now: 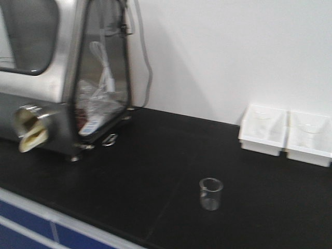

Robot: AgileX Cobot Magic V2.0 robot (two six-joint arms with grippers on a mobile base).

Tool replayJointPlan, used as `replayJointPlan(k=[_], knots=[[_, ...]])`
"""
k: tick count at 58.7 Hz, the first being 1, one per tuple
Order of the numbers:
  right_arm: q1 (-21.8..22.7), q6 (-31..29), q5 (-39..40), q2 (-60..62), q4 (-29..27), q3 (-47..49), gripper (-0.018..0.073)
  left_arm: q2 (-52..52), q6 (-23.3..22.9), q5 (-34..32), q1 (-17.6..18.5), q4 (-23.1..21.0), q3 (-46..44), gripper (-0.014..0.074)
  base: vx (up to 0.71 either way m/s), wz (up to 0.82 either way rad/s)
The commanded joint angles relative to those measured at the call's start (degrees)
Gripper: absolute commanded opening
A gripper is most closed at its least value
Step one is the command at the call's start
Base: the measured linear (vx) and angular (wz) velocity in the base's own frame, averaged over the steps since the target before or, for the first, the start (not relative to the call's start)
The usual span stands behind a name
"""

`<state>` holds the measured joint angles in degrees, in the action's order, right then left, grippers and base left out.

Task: Sort red and green spoons into left cabinet
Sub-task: 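Drive the base away from the bench toward the white cabinet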

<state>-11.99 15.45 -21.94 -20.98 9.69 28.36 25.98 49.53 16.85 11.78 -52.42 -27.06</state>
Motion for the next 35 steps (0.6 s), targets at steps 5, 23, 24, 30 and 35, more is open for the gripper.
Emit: replayJointPlan(k=[5,23,24,30,35], knots=[[-0.1,0.0,4.5,-0.5,0.5,2.0,-0.0004,0.3,-0.4,-2.7,0.2,-1.2,-1.5,0.0000,-0.15,0.63],[-0.1,0.0,4.5,-0.5,0.5,2.0,-0.0004,0.3,-0.4,-2.7,0.2,-1.2,-1.5,0.0000,-0.09,0.70],[-0.1,0.0,4.5,-0.5,0.5,2.0,-0.0004,0.3,-0.4,-2.7,0.2,-1.2,-1.5,0.0000,-0.03,0.74],[-0.1,0.0,4.5,-0.5,0.5,2.0,-0.0004,0.3,-0.4,-2.7,0.2,-1.2,-1.5,0.0000,0.00,0.75],[-0.1,0.0,4.5,-0.5,0.5,2.0,-0.0004,0.3,-0.4,-2.7,0.2,-1.2,-1.5,0.0000,0.05,0.75]])
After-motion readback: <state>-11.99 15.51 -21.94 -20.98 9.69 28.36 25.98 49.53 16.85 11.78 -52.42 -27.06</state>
